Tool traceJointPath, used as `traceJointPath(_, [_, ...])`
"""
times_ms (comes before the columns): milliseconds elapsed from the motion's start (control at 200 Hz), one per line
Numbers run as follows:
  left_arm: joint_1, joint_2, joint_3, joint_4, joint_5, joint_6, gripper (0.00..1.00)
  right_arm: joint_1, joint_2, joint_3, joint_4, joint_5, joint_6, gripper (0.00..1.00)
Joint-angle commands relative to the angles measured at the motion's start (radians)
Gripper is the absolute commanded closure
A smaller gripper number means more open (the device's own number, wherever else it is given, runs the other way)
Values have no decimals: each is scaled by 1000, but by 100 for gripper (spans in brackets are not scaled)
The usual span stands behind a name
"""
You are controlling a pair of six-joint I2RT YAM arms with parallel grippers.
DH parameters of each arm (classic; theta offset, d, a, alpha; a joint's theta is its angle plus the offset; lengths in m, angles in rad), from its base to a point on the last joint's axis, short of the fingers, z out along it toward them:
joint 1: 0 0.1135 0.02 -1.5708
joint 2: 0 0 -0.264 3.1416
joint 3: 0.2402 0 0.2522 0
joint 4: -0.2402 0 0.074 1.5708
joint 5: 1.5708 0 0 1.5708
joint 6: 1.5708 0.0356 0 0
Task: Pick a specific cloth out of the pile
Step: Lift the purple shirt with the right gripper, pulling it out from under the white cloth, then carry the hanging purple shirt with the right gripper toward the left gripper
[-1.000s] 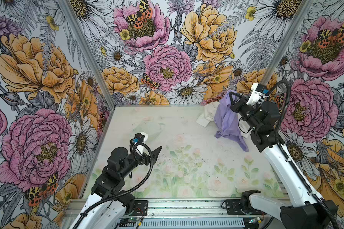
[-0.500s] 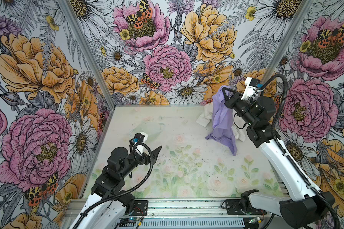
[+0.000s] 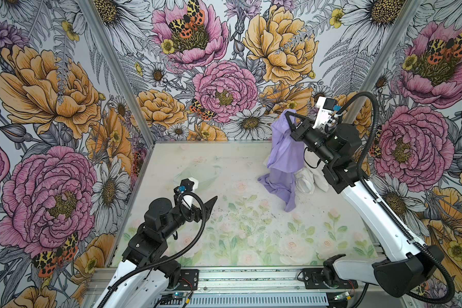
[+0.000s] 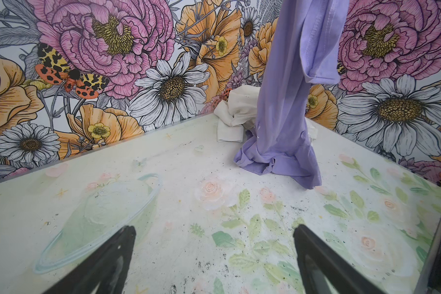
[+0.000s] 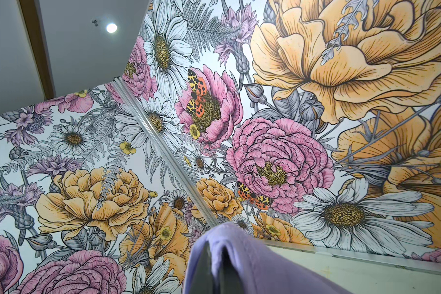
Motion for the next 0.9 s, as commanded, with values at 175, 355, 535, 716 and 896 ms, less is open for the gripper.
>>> traceJointPath(175, [-8, -19, -14, -8, -21, 13, 1, 89, 82, 130, 71, -6, -32, 100])
traceJointPath(355, [-9, -22, -14, -8, -22, 13, 1, 134, 141, 192, 71, 0, -46, 100])
traceJointPath(535, [-8, -27, -14, -8, -26, 15, 1, 174, 200, 256, 74, 6, -60, 100])
traceJointPath(716, [-8, -31, -14, -8, -29, 15, 1, 212, 277, 336, 74, 5, -63, 100])
traceJointPath(896, [-8, -36, -14, -7, -34, 15, 1, 248, 360, 423, 69, 0, -64, 100])
